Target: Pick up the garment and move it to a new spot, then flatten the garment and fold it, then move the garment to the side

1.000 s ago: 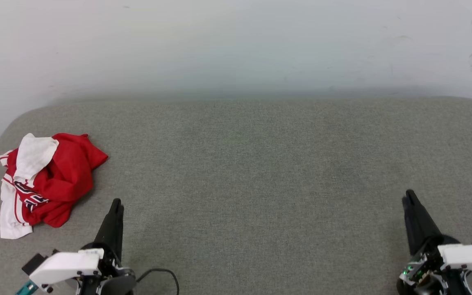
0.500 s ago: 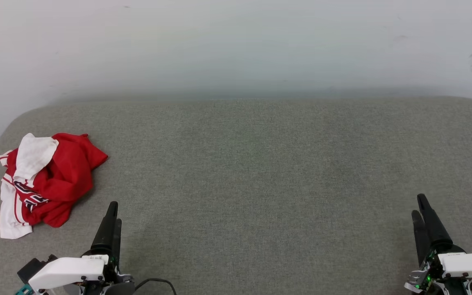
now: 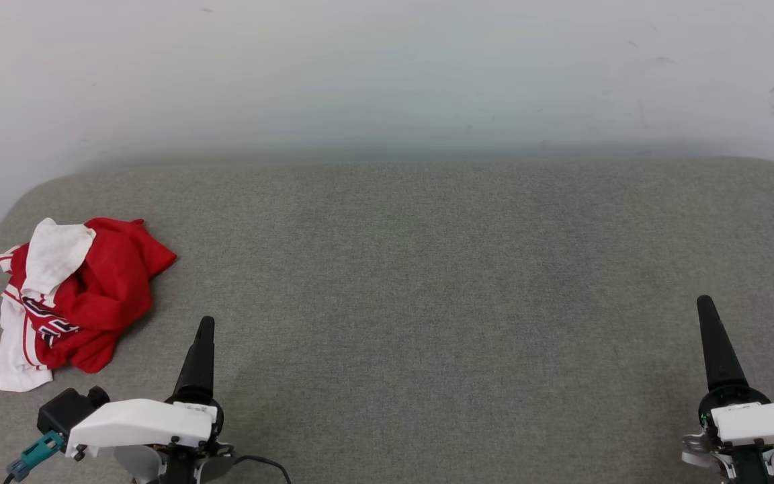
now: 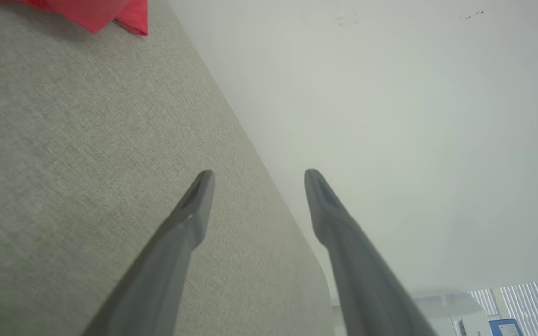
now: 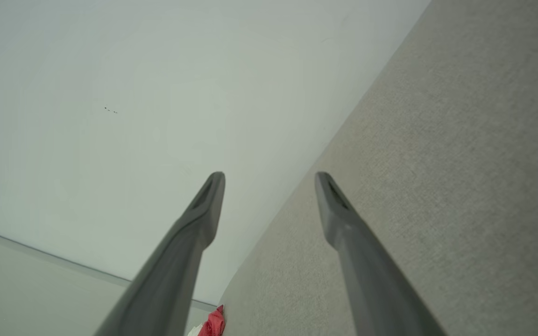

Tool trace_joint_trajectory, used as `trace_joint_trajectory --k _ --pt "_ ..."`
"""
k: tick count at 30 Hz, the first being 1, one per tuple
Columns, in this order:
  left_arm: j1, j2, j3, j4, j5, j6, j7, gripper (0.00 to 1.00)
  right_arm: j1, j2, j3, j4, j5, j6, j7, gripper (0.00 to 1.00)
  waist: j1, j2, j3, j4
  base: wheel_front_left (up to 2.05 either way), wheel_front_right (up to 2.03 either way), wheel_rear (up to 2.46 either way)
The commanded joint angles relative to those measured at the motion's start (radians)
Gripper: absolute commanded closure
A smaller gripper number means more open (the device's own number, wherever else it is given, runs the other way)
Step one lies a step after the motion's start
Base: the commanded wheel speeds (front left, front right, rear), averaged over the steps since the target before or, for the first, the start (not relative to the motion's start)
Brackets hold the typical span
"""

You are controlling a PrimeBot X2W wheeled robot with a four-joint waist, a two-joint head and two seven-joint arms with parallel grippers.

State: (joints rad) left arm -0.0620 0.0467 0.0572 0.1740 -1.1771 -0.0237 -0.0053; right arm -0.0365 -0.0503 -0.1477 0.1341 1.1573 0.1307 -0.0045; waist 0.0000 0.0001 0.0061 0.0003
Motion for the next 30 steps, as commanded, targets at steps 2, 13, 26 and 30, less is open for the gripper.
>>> trace_joint_trajectory --k 2,13,26,30 --pt "-0.026 0.002 -0.017 -0.028 0.068 0.021 -0.018 0.0 -0.004 -0.001 0.001 -0.04 -0.078 0.0 -0.017 0.0 0.0 -0.0001 0.0 0.0 0.0 0.0 0.0" --pt "-0.022 0.003 -0.052 -0.039 0.255 0.066 -0.058 0.0 0.022 -0.001 0.024 -0.081 -0.324 0.0 -0.058 0.0 0.0 -0.0001 -0.001 0.002 0.0 0.0 0.0" --pt "-0.013 0.003 -0.083 -0.041 0.435 0.098 -0.098 0.0 0.046 -0.001 0.031 -0.079 -0.512 0.0 -0.097 0.0 0.0 -0.0001 -0.004 0.005 0.0 0.0 0.0" --pt "-0.01 0.003 -0.093 -0.047 0.491 0.107 -0.109 0.0 0.054 -0.001 0.032 -0.077 -0.567 0.0 -0.109 0.0 0.0 -0.0001 -0.005 0.005 0.0 0.0 0.0"
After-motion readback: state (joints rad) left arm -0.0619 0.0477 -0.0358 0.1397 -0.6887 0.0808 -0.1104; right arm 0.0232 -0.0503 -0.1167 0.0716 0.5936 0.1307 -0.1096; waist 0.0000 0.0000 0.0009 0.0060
